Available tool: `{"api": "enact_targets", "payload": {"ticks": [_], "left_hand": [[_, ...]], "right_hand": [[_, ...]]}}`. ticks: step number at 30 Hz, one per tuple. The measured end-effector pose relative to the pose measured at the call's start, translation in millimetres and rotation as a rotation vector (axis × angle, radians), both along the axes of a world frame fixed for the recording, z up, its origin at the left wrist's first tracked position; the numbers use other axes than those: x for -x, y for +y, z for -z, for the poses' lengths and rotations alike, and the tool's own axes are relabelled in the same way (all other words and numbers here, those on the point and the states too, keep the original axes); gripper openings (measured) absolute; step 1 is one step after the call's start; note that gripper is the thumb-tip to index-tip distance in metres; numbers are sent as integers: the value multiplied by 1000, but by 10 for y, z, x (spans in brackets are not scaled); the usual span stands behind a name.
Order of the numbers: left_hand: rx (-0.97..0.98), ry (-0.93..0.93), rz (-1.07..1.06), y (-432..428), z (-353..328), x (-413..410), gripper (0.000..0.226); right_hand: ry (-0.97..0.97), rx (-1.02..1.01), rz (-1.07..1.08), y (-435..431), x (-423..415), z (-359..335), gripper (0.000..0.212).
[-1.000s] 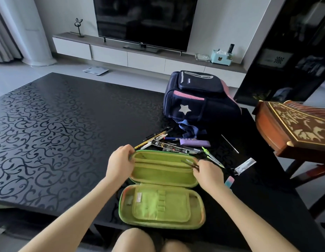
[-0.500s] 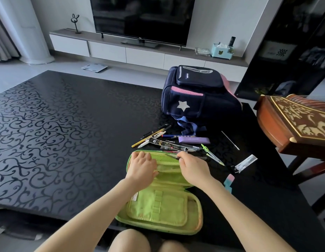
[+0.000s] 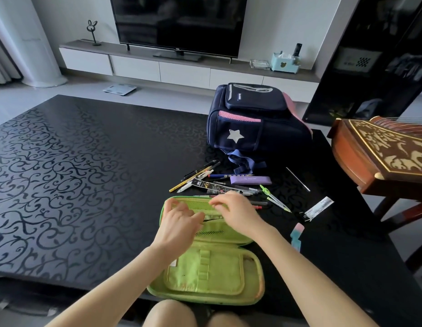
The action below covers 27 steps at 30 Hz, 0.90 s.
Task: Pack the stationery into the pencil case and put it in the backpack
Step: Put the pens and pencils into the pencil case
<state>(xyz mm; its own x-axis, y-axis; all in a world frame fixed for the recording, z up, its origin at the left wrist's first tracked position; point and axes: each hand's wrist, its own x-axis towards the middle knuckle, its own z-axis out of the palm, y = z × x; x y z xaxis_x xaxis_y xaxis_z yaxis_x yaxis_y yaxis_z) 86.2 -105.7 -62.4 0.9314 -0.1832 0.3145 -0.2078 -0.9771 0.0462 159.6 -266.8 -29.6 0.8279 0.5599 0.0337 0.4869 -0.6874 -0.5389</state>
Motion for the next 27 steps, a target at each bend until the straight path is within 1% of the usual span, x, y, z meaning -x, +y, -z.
{"api": "enact_targets", "payload": {"ticks": [2,3,4,6,8,9,12,15,17,19,21,24,26,27], "left_hand": [[37,-31,4,29,27,-1,18],[52,-59,3,34,51,-9,13],[63,-86,-7,37,72,-11,14],[80,-98,-60,8,76,-26,33],[91,-101,-106,-23,67,-79,39],[99,-85,-126,-29,72,-101,36],[150,-18,-121,2,75,-186,11],[210,80,-70,68,90,-231,11],[234,85,-24,106,93,-241,7],[259,101,-3,118,121,-234,8],[261,100,1,123,148,-224,8],[265,111,-19,88,164,-196,18],[283,82,-57,95,168,-164,18],[292,67,-79,104,174,-142,15]], "right_hand": [[-164,-121,169,-215,-94,-15,24],[-248,-142,302,-372,-182,-3,23],[-303,-141,449,-540,-280,22,23],[-304,-93,697,-878,-511,102,23],[-227,63,817,-1131,-731,171,28],[-186,154,832,-1213,-821,199,31],[-135,329,820,-1354,-1048,263,33],[-122,369,824,-1428,-1231,350,33],[-152,385,862,-1441,-1322,434,35],[-174,425,896,-1420,-1340,504,30],[-174,383,914,-1372,-1320,556,23],[-141,312,901,-1279,-1203,501,21],[-200,203,806,-1156,-1009,407,15],[-233,100,695,-1060,-863,354,12]]}}
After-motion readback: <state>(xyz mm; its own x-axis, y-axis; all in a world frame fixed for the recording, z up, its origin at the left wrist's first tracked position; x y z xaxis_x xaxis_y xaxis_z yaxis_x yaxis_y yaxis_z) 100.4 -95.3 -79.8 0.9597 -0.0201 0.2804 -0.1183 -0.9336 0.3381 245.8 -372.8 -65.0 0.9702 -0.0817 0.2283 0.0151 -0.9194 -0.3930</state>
